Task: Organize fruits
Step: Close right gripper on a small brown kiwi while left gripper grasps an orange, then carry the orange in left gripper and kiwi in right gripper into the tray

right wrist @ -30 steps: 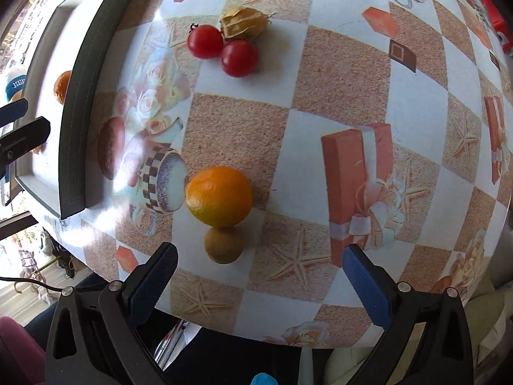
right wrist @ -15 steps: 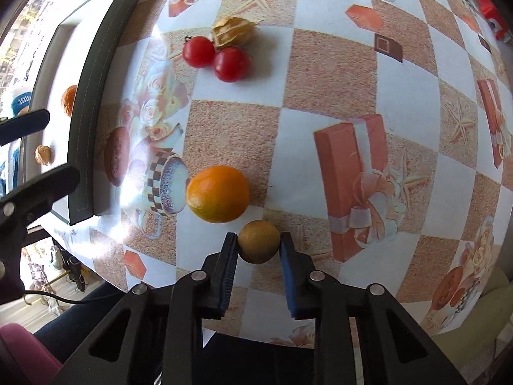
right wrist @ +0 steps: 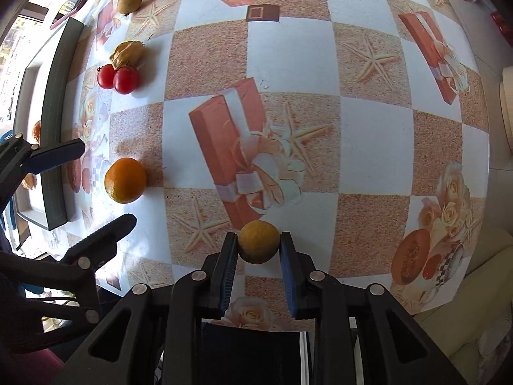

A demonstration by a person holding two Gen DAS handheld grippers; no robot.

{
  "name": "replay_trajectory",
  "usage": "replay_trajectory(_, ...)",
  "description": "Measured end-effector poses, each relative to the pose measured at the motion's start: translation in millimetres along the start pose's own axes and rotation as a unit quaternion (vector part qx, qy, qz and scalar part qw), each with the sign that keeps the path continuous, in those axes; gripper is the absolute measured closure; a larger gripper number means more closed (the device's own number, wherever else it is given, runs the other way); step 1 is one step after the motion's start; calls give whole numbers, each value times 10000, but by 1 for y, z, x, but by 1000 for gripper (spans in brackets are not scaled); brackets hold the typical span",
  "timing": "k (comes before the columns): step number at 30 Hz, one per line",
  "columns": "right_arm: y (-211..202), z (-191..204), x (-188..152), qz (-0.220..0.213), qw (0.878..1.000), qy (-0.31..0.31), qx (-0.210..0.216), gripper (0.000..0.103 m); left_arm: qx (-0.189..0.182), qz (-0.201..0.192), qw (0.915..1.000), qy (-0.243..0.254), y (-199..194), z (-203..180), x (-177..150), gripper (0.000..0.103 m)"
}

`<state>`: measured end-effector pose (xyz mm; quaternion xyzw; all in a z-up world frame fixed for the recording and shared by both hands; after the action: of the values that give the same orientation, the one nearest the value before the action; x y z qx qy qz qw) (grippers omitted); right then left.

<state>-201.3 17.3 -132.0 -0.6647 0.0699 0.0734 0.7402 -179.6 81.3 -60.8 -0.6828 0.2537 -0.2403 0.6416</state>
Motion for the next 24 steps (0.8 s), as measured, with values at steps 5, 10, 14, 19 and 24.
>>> replay_trajectory(5, -2, -5, 3, -28, 10000, 73, 40, 75, 60, 164, 9998, -60, 16, -4, 0, 53)
replay_trajectory(10, -11, -10, 8, -59, 10000, 27, 53, 75, 122, 109, 9999, 14, 17, -8, 7, 66)
replay_trajectory(14, -22, -15, 13, -88, 9999, -29, 41, 75, 40, 99, 9997, -240, 12, -2, 7, 66)
replay_trajectory(19, -34, -7, 12, -118, 9999, -113, 53, 75, 34, -82, 9985, -549, -6, 22, -6, 65)
replay_trajectory(24, -39, 10, 15, -199, 9993, -310, 71, 75, 95, -396, 9954, -866, -35, 44, -15, 65)
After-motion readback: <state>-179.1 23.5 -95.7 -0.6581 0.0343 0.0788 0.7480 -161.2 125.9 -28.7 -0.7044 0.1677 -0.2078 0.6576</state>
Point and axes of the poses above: each gripper's, at about its wrist camera, not at the fingertips, and y roughly the way its jaws point, z to its left, x to its top, the point moved 9 cm from there along y, roughly the way its jaws point, and after that the axes turned 8 degrees about y, right-handed, at the moved point
